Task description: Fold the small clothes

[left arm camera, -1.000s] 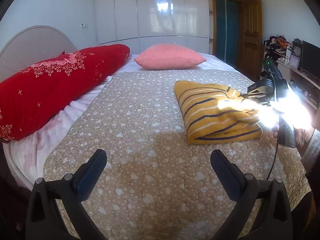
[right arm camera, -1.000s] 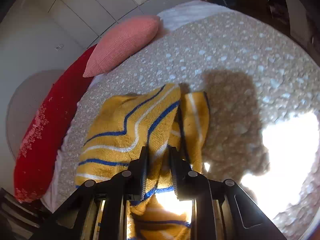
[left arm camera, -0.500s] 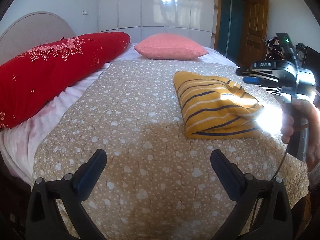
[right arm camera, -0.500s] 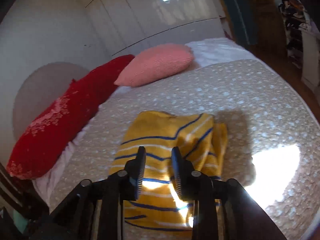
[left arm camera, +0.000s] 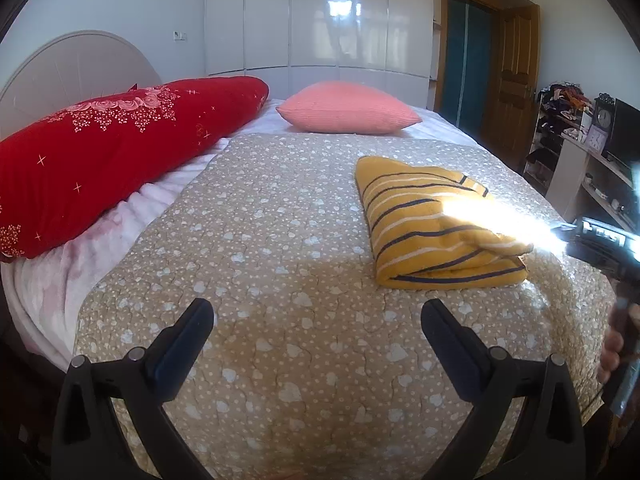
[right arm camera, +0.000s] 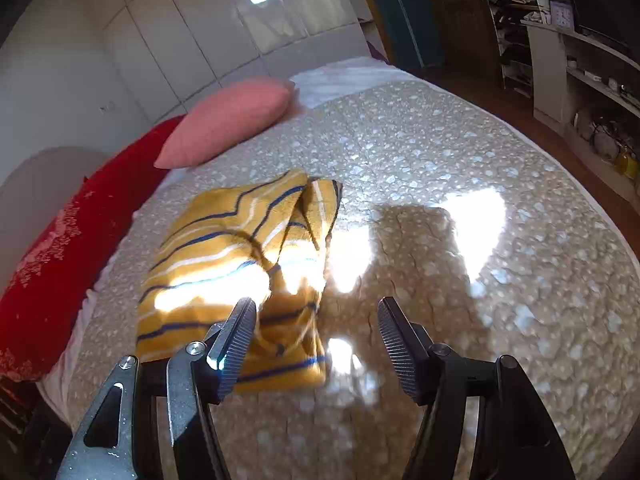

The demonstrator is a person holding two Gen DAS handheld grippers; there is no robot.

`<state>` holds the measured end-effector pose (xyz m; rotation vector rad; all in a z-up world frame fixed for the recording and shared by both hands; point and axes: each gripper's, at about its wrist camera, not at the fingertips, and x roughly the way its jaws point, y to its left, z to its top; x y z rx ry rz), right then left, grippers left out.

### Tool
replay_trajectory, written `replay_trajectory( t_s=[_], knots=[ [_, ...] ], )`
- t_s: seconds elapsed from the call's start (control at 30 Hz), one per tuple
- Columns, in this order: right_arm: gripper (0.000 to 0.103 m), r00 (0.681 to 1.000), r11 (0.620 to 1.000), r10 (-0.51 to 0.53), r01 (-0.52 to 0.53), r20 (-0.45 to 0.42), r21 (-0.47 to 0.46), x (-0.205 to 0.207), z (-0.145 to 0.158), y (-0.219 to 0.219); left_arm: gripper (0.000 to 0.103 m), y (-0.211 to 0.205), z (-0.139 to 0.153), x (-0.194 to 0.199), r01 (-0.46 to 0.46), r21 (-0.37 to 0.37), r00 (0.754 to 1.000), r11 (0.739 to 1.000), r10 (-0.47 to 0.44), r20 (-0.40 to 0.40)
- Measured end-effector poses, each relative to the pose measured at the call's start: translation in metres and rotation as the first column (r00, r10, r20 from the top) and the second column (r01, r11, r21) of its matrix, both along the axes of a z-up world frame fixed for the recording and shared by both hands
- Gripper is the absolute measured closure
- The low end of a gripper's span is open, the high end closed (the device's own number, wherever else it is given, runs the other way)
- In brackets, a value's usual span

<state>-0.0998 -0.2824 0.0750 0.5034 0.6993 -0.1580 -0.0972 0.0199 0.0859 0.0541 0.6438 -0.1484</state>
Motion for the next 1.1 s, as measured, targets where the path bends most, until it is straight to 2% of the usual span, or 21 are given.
replay_trajectory(
  t_s=[0.07, 0.13, 0.2, 0.23, 0.3, 0.33, 0.43, 0.5, 0.53, 0.57, 0.6, 0.63, 0.73, 0.8, 0.93, 1.03, 1.1],
  knots=[
    [0.034, 0.999, 0.998, 0.018, -0.015, 0.044, -0.062, -0.032, 0.018, 0.006, 0.000, -0.008, 0.002, -0.002, 0.005, 0.030, 1.000, 1.000, -0.005, 0.009],
    [0.031, 0.997, 0.985, 0.049, -0.038, 0.060, -0.166, -0.055, 0.040, 0.007, 0.000, -0.012, 0.007, -0.008, 0.017, 0.052, 0.999, 0.999, -0.019, 0.037],
    [0.030, 0.997, 0.959, 0.061, -0.043, 0.054, -0.280, -0.074, 0.064, -0.003, 0.000, -0.013, 0.014, -0.014, 0.014, 0.053, 0.998, 0.999, -0.017, 0.068],
    [0.029, 0.998, 0.934, 0.051, -0.031, 0.047, -0.356, -0.084, 0.079, -0.011, 0.000, -0.013, 0.017, -0.017, 0.010, 0.050, 0.997, 0.999, -0.014, 0.078],
    [0.025, 0.999, 0.862, 0.014, 0.006, 0.035, -0.507, -0.102, 0.108, -0.024, 0.000, -0.013, 0.021, -0.021, 0.009, 0.039, 0.996, 0.999, -0.012, 0.085],
    [0.021, 0.999, 0.806, -0.020, 0.033, 0.028, -0.591, -0.110, 0.123, -0.031, 0.000, -0.013, 0.023, -0.023, 0.010, 0.034, 0.996, 0.999, -0.013, 0.089],
    [0.011, 0.997, 0.642, -0.078, 0.042, -0.011, -0.765, -0.123, 0.156, -0.044, 0.000, -0.017, 0.031, -0.028, 0.010, 0.028, 0.993, 1.000, -0.013, 0.114],
    [0.005, 0.993, 0.529, -0.112, 0.030, -0.035, -0.848, -0.126, 0.160, -0.045, 0.000, -0.020, 0.035, -0.032, 0.014, 0.021, 0.991, 1.000, -0.017, 0.132],
    [0.003, 0.990, 0.485, -0.131, 0.021, -0.049, -0.874, -0.127, 0.156, -0.043, 0.000, -0.021, 0.036, -0.033, 0.016, 0.021, 0.990, 1.000, -0.018, 0.140],
    [0.003, 0.989, 0.468, -0.135, 0.004, -0.067, -0.884, -0.127, 0.149, -0.041, 0.000, -0.023, 0.037, -0.034, 0.022, 0.020, 0.989, 1.000, -0.024, 0.147],
    [0.003, 0.989, 0.474, -0.120, -0.020, -0.087, -0.880, -0.125, 0.138, -0.037, 0.000, -0.024, 0.036, -0.034, 0.027, 0.022, 0.988, 0.999, -0.030, 0.149],
    [0.003, 0.990, 0.504, -0.092, -0.046, -0.106, -0.863, -0.123, 0.124, -0.031, 0.000, -0.025, 0.035, -0.034, 0.031, 0.028, 0.988, 0.999, -0.035, 0.150],
    [0.003, 0.985, 0.647, 0.003, -0.134, -0.174, -0.750, -0.108, 0.075, -0.009, 0.000, -0.026, 0.029, -0.031, 0.038, 0.048, 0.990, 0.998, -0.044, 0.136],
    [0.003, 0.974, 0.712, 0.069, -0.200, -0.217, -0.673, -0.093, 0.037, 0.012, 0.000, -0.024, 0.025, -0.029, 0.034, 0.044, 0.992, 0.998, -0.039, 0.120],
    [0.004, 0.962, 0.778, 0.147, -0.257, -0.232, -0.573, -0.072, -0.010, 0.056, 0.000, -0.016, 0.021, -0.025, 0.015, 0.010, 0.995, 1.000, -0.016, 0.102],
    [0.004, 0.966, 0.844, 0.174, -0.247, -0.191, -0.477, -0.061, -0.019, 0.071, 0.000, -0.011, 0.021, -0.026, 0.017, -0.023, 0.993, 1.000, -0.014, 0.114],
    [0.004, 0.971, 0.870, 0.172, -0.229, -0.167, -0.436, -0.055, -0.020, 0.076, 0.000, -0.008, 0.025, -0.031, 0.018, -0.040, 0.988, 0.999, -0.012, 0.155]
  ],
)
